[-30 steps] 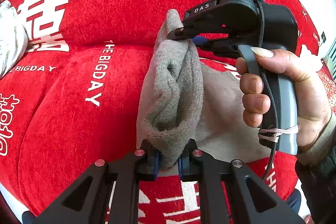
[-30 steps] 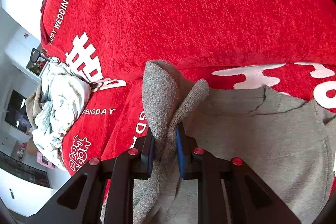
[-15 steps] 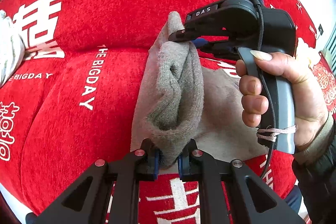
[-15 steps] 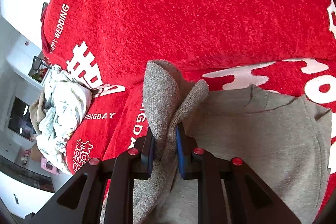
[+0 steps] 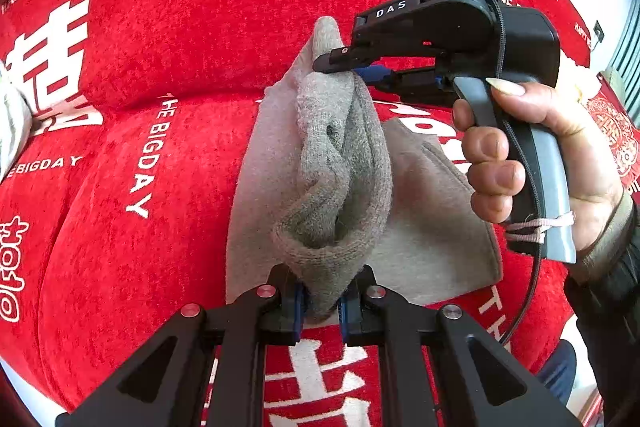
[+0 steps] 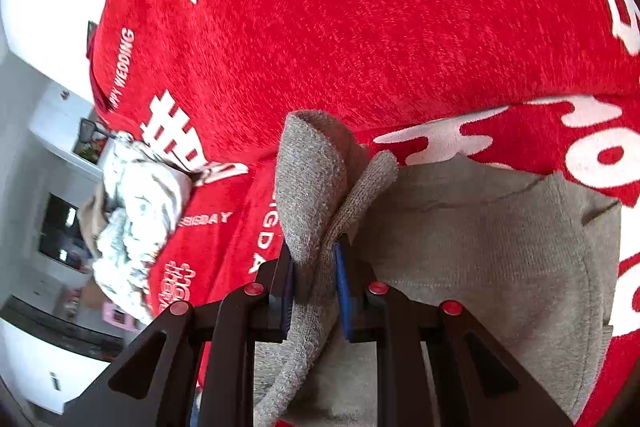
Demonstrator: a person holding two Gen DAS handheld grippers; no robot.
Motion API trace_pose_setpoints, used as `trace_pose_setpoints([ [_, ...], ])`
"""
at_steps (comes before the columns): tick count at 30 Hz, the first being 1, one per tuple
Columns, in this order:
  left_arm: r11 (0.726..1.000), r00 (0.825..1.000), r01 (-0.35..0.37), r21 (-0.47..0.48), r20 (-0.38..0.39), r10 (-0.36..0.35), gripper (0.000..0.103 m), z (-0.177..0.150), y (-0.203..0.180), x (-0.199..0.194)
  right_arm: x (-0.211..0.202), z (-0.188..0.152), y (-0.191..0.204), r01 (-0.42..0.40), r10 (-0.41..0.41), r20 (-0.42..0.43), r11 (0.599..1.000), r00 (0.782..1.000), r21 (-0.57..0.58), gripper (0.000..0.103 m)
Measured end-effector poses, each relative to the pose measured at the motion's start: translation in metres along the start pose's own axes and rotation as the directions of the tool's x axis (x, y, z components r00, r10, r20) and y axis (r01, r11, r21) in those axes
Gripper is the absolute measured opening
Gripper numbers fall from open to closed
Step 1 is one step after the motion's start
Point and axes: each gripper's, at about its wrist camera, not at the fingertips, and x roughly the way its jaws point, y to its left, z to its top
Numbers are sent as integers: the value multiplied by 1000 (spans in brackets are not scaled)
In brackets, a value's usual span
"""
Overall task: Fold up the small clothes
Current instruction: 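Lift the grasped side edge with both grippers held together, then carry the held side edge across the sweater with both grippers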
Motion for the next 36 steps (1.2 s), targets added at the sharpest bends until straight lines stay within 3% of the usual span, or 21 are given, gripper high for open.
trace_pose_setpoints([
  [25,991,999,32,134,-43,-27,13,11,-79,14,-48,11,-37,-14,14,16,1000,1000,7,20],
  [36,988,997,47,148,-70,-37,13,14,-91,19,-57,16,-44,-11,11,-6,1000,1000,-20,20],
])
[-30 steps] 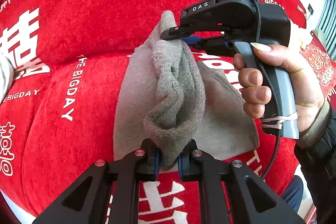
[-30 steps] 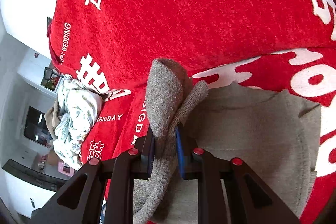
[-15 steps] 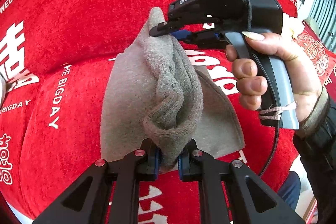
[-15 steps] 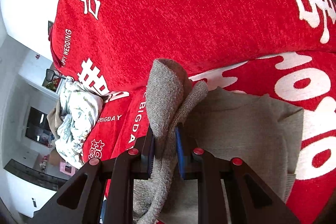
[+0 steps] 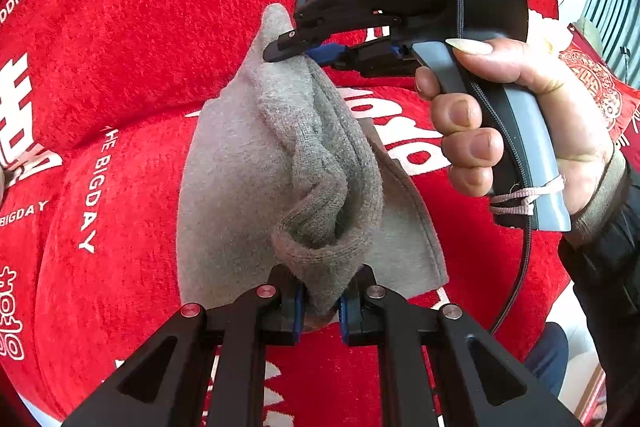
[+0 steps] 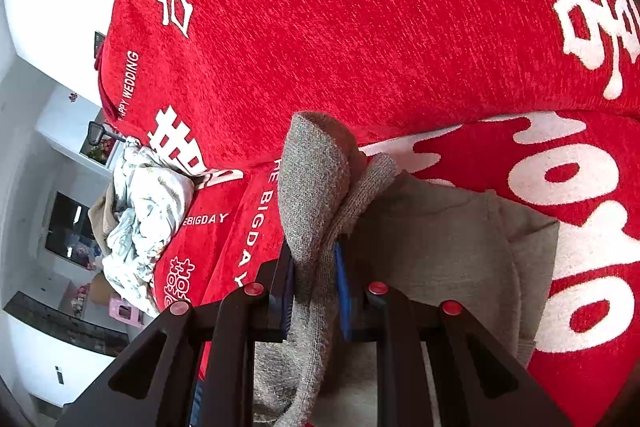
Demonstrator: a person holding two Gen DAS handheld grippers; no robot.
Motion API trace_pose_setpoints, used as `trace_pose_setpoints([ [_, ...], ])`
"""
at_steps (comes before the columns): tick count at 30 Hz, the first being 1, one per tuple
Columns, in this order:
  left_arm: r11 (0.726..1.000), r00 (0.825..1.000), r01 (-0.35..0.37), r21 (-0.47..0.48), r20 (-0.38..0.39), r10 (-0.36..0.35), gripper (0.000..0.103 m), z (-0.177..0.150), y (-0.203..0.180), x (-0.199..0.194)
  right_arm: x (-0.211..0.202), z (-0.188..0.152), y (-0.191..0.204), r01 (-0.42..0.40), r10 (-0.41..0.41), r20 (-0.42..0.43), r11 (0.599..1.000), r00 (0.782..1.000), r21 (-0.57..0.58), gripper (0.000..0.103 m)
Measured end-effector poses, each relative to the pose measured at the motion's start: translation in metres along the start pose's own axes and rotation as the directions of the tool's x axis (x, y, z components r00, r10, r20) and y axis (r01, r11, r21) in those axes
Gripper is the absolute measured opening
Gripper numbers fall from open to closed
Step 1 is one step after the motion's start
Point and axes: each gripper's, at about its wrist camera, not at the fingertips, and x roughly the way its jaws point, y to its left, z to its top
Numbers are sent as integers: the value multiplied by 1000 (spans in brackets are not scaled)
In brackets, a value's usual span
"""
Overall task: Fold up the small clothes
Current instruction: 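Carry the held side edge across the sweater with both grippers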
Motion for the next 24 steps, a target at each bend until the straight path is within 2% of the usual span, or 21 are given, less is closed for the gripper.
trace_pose_setpoints([
  [10,999,1000,4,52,-11,-4,13,5,-20,6,-11,4,-11,13,-14,-28,1000,1000,-28,20],
  [24,994,998,10,110,-55,-4,13,8,-43,30,-17,-4,-55,-9,9,-23,1000,1000,20,20],
])
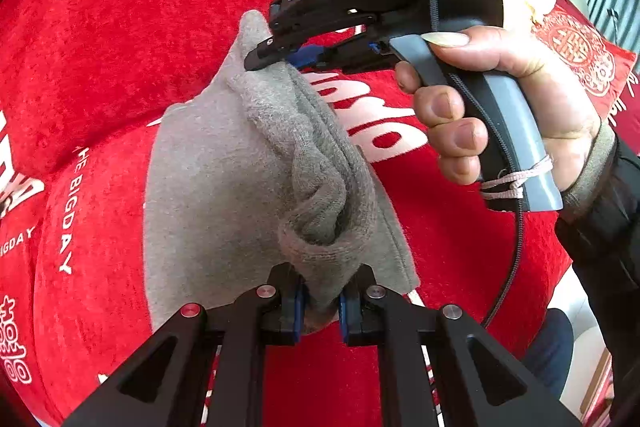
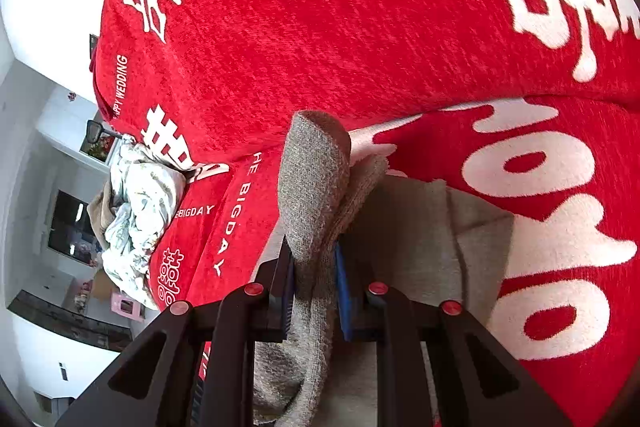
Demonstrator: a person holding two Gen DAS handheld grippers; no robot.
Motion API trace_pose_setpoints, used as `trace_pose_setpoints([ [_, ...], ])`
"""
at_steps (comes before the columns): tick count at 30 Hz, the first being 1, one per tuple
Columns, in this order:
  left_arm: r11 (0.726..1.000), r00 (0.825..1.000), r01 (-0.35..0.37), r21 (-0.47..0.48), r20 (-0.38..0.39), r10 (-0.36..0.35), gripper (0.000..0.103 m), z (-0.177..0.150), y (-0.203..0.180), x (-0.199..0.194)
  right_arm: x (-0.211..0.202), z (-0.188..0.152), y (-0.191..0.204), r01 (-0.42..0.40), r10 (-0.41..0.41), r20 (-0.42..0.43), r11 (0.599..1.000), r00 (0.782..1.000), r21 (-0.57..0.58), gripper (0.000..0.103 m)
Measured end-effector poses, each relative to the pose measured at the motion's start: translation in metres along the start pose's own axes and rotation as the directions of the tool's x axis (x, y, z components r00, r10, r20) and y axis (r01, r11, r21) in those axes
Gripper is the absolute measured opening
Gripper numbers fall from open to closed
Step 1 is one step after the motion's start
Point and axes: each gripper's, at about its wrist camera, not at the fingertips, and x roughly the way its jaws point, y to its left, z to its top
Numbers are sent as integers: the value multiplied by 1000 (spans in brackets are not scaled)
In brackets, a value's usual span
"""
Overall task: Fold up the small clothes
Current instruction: 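Carry the held side edge across the sweater with both grippers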
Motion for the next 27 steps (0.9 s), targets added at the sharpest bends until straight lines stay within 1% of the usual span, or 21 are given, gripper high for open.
trace_pose_setpoints([
  [6,1000,1000,8,16,-27,-8,13,0,-12,12,-3,-5,-20,-16,15,9,999,1000,28,20],
  [15,999,998,1,42,-63,2,13,0,-26,31,3,-14,-53,-44,43,15,995,999,89,20],
  [27,996,994,-23,88,-106,32,13,-1,-43,58,7,-24,-87,-80,76,32,985,997,150,20],
])
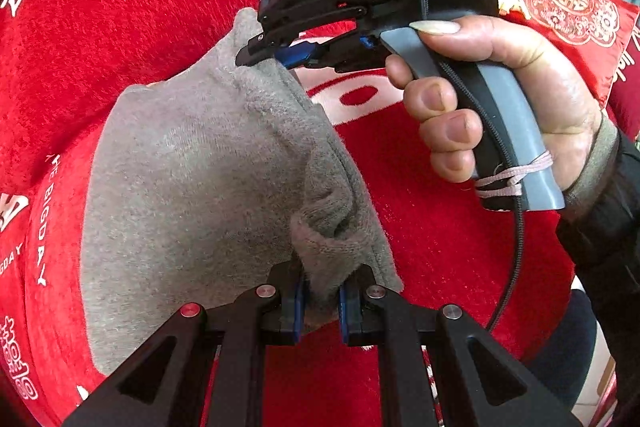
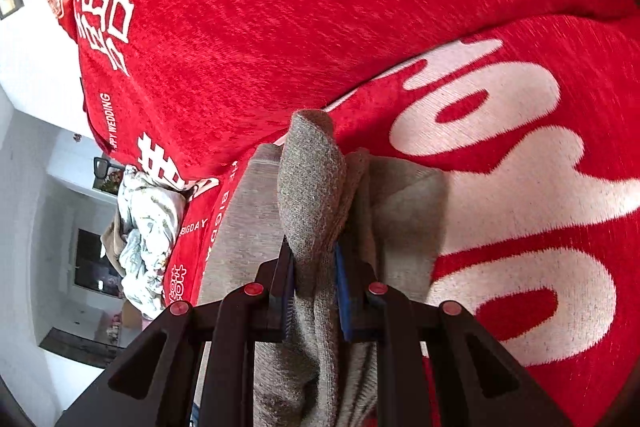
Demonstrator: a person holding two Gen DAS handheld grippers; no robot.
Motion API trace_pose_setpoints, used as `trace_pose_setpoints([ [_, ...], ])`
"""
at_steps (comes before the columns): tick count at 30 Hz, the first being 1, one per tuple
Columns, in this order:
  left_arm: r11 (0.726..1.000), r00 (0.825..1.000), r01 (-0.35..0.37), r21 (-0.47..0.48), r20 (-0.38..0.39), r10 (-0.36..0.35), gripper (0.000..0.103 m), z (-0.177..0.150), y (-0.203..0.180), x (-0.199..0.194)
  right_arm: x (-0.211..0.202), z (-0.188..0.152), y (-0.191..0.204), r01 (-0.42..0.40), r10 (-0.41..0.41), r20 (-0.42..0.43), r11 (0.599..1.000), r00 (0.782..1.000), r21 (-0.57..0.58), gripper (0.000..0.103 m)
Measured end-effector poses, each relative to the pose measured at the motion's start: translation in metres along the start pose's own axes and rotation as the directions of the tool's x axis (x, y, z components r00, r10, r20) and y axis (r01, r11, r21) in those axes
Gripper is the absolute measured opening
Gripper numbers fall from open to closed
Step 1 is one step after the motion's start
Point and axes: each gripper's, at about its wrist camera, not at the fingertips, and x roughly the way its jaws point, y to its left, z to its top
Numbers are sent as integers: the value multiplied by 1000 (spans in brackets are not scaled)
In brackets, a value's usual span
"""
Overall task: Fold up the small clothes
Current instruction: 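Carry the held side edge across the sweater with both grippers, then lay the side edge down and open both grippers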
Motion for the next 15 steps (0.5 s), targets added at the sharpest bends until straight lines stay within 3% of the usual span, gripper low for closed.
trace_pose_setpoints([
  [9,999,999,-33,14,-6,33,13,-3,-5,8,5,-4,-21,-22,22,4,999,1000,49,20],
  [15,998,998,-55,26,-6,55,14,-5,-12,10,3,-4,-17,28,-28,12,999,1000,42,24],
])
